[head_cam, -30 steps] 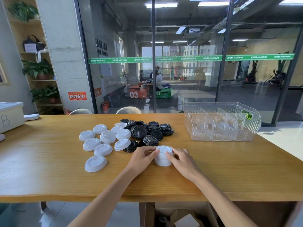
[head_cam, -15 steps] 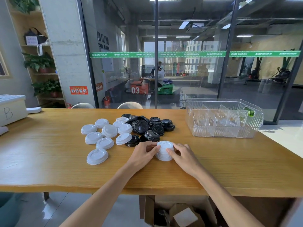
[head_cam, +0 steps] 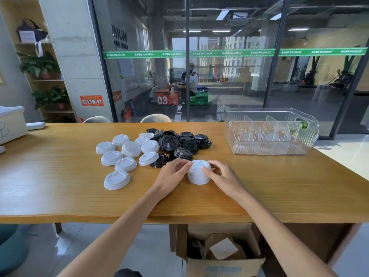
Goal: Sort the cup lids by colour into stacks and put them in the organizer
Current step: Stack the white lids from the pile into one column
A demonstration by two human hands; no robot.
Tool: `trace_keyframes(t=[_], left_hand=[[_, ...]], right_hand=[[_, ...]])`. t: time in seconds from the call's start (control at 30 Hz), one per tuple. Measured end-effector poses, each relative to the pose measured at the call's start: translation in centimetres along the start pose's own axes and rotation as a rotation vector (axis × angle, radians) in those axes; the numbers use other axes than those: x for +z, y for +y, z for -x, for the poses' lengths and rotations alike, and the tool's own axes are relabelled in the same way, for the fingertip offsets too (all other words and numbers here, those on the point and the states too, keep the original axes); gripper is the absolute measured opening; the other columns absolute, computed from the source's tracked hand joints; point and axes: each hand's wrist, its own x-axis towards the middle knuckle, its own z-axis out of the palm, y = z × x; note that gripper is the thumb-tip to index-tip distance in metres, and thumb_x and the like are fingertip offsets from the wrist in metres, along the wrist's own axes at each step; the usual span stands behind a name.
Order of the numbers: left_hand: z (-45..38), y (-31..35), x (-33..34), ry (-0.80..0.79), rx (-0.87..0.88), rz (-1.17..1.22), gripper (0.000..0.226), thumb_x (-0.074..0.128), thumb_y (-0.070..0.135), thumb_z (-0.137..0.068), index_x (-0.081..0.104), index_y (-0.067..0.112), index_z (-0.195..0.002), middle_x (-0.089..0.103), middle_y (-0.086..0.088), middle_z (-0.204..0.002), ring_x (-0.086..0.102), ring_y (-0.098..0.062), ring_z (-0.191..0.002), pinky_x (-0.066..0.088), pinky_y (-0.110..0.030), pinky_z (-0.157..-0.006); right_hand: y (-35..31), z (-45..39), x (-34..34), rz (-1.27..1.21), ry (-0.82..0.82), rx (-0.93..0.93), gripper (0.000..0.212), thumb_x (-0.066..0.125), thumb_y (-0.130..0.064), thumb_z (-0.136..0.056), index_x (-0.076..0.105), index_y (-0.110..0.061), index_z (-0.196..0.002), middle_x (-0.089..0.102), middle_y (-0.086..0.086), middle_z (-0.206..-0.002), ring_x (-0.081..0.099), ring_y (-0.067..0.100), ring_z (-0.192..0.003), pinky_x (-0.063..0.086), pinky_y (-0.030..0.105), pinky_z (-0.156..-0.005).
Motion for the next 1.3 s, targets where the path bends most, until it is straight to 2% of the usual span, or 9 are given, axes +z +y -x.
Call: trace_keyframes(t=[0.07,0.2,0.33,0.53,0.67,0.93,1.03,1.17,1.3], left_hand=[[0.1,0.2,0.0,0.010,-0.013,0.004,0.036,0.061,0.054,-0.106,0.074,0.028,-0.128,0.076,0.019,-0.116,0.066,0.012,-0.109,0.047,-0.009,-0.088],[0.4,0.7,-0.4,0.043,-0.014,0.043,0.035,0.061,0.048,-0.107,0.073,0.025,-0.130,0.076,0.017,-0.121,0.067,0.005,-0.115,0.051,-0.020,-0.098],[0.7,0.7,-2.3,0.086,0.025,-0.027,0.031,0.063,0.049,-0.106,0.074,0.030,-0.127,0.075,0.020,-0.118,0.067,0.008,-0.112,0.056,-0.023,-0.097],[1.4,-1.9,-8.8,0.323,-0.011,-0.536,0.028,0.069,0.049,-0.100,0.073,0.033,-0.123,0.068,0.014,-0.115,0.065,-0.012,-0.111,0.050,-0.036,-0.082],[1.7,-3.9,-10.5,0.275,-0.078,-0.715,0.048,0.072,0.051,-0.098,0.067,0.025,-0.137,0.066,0.005,-0.137,0.059,-0.022,-0.129,0.042,-0.043,-0.105],[-1.6,-4.9,-10.1,0.190,-0.183,-0.848,0.066,0.052,0.063,-0.104,0.048,0.021,-0.154,0.063,-0.003,-0.147,0.049,-0.027,-0.143,0.033,-0.045,-0.116],[-3.2,-5.0,-9.8,0.178,-0.242,-0.875,0.075,0.042,0.073,-0.102,0.046,0.019,-0.155,0.068,-0.006,-0.142,0.053,-0.029,-0.140,0.034,-0.049,-0.115],[-4.2,-5.5,-9.4,0.231,-0.280,-0.851,0.077,0.044,0.077,-0.099,0.053,0.017,-0.146,0.075,-0.006,-0.119,0.063,-0.030,-0.124,0.038,-0.049,-0.109],[-4.0,-5.0,-9.4,0.281,-0.258,-0.818,0.079,0.049,0.081,-0.095,0.055,0.019,-0.144,0.076,-0.004,-0.107,0.068,-0.030,-0.115,0.038,-0.047,-0.107]], right_hand=[[0.0,0.0,-0.2,-0.039,0.011,0.019,0.060,0.065,-0.058,-0.100,0.059,-0.023,-0.149,0.064,-0.006,-0.139,0.056,0.010,-0.132,0.046,0.041,-0.116],[0.1,-0.1,-0.3,-0.075,0.009,0.025,0.062,0.065,-0.058,-0.100,0.057,-0.024,-0.151,0.061,-0.008,-0.142,0.056,0.007,-0.131,0.046,0.034,-0.113],[0.1,-0.1,-0.3,-0.078,-0.005,0.025,0.064,0.065,-0.061,-0.099,0.056,-0.026,-0.151,0.060,-0.008,-0.143,0.056,0.005,-0.129,0.047,0.032,-0.109],[-0.2,0.0,-0.1,-0.079,0.006,0.025,0.060,0.068,-0.054,-0.099,0.058,-0.023,-0.150,0.061,-0.003,-0.140,0.058,0.005,-0.125,0.048,0.028,-0.106],[-0.4,0.1,0.0,-0.053,0.006,0.024,0.058,0.069,-0.053,-0.099,0.059,-0.024,-0.149,0.060,-0.002,-0.139,0.057,0.009,-0.128,0.047,0.036,-0.113],[0.2,-0.1,-0.1,-0.027,-0.008,0.029,0.062,0.069,-0.059,-0.097,0.058,-0.029,-0.149,0.056,-0.003,-0.139,0.056,-0.003,-0.118,0.044,0.020,-0.097],[0.5,-0.3,-0.1,-0.019,-0.010,0.035,0.062,0.069,-0.062,-0.095,0.058,-0.032,-0.148,0.054,-0.003,-0.138,0.055,-0.009,-0.114,0.037,0.007,-0.086],[0.7,-0.5,-0.1,-0.025,-0.014,0.035,0.065,0.069,-0.063,-0.095,0.056,-0.032,-0.150,0.053,-0.004,-0.138,0.055,-0.008,-0.115,0.037,0.006,-0.085],[0.9,-0.6,-0.1,-0.032,-0.021,0.032,0.067,0.068,-0.064,-0.095,0.055,-0.031,-0.151,0.052,-0.004,-0.140,0.054,-0.008,-0.116,0.038,0.007,-0.086]])
